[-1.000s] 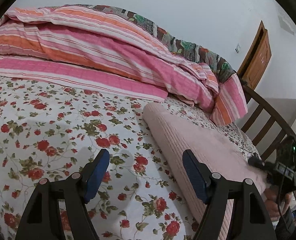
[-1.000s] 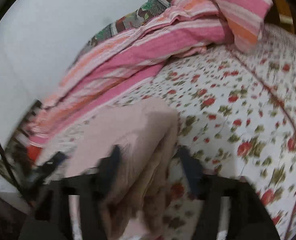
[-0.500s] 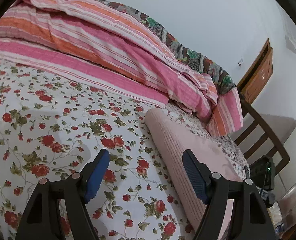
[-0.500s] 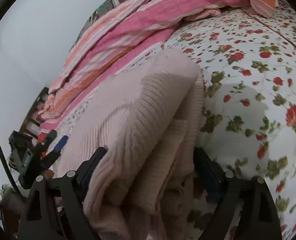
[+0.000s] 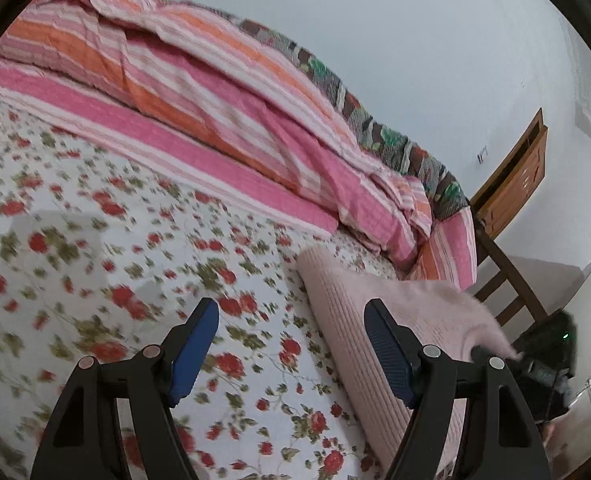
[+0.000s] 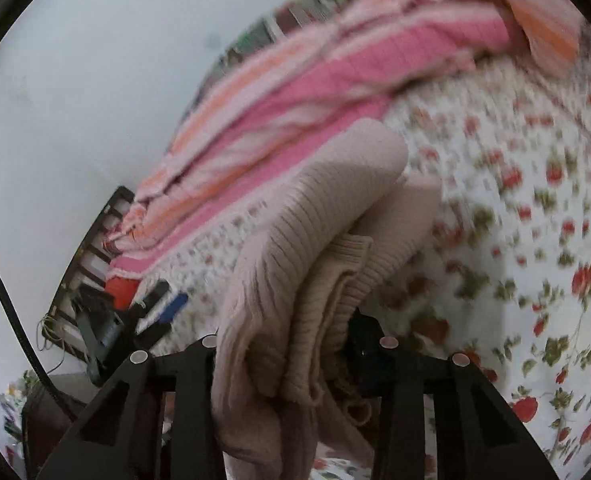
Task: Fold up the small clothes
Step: 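Grasp the rolled sweater with the right tool and lift it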
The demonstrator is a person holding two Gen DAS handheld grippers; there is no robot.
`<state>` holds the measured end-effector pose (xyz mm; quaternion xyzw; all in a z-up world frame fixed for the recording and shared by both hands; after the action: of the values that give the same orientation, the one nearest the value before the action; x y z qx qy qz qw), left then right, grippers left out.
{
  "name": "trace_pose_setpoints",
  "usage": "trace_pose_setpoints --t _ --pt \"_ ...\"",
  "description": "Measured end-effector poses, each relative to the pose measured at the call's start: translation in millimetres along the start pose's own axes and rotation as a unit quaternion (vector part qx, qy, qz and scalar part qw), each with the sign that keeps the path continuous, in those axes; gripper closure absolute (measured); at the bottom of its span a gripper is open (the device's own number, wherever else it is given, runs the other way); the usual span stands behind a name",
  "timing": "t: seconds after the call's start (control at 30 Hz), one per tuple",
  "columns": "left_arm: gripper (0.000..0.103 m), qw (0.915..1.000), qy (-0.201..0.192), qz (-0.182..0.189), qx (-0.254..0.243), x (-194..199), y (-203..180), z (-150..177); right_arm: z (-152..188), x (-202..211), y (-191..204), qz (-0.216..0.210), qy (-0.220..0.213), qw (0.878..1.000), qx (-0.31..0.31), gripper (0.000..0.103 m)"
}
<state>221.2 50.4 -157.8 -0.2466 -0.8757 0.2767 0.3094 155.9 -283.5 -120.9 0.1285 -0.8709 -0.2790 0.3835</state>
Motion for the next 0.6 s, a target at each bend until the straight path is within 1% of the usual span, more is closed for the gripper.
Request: trace_pose_setpoints --t 0.03,0.07,0.13,0.17,0.27,0.37,0.43,0.5,0.53,0.6 --pt "0.03 1.0 -0.003 -0.003 -0.002 4 2 -3 -5 3 9 0.013 -0.01 1.0 0.01 0.066" --pt "0.03 0.9999 -0.005 -0.012 -0.006 7 4 -7 -9 7 21 0.033 -0.022 0.999 0.026 0.066" --pt "0.03 0.9992 -0.016 -0.036 -0.01 17 11 -14 -17 11 37 0.064 -0.039 0.996 0.047 0.066" --pt "0.03 0.9989 -0.018 -0.041 -0.009 20 14 -17 -21 13 45 0.078 -0.046 0.995 0.053 0.066" --pt "0.03 0.9987 -0.027 -0.043 0.002 34 25 -26 -35 9 64 0.118 -0.055 0.99 0.058 0.066" --pt "0.03 0.9987 -0.035 -0.033 0.019 41 35 -30 -43 -6 85 0.139 -0.053 0.987 0.067 0.066" --pt "0.03 0.9987 -0.031 -0.031 0.027 43 41 -32 -47 -20 99 0.129 -0.057 0.988 0.068 0.066" --pt "0.03 0.9984 -0.034 -0.035 0.028 45 46 -35 -49 -39 116 0.101 -0.06 0.991 0.065 0.066" --pt "0.03 0.9983 -0.035 -0.037 0.027 45 45 -36 -51 -46 123 0.079 -0.061 0.993 0.058 0.066" --pt "0.03 0.9981 -0.04 -0.038 0.029 46 47 -39 -53 -61 129 0.012 -0.068 0.997 0.028 0.066"
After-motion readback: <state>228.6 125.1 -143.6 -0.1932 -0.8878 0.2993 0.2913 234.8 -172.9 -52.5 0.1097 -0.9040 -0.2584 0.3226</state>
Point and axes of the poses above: each gripper's, at about its wrist camera, not at the fingertips, and x roughly against the way its jaws point, y to its left, z to its underside, the point moved 4 cm from there along -x, roughly the way its jaws point, and after that the axes turned 2 degrees about x, right-handed, at the moved point
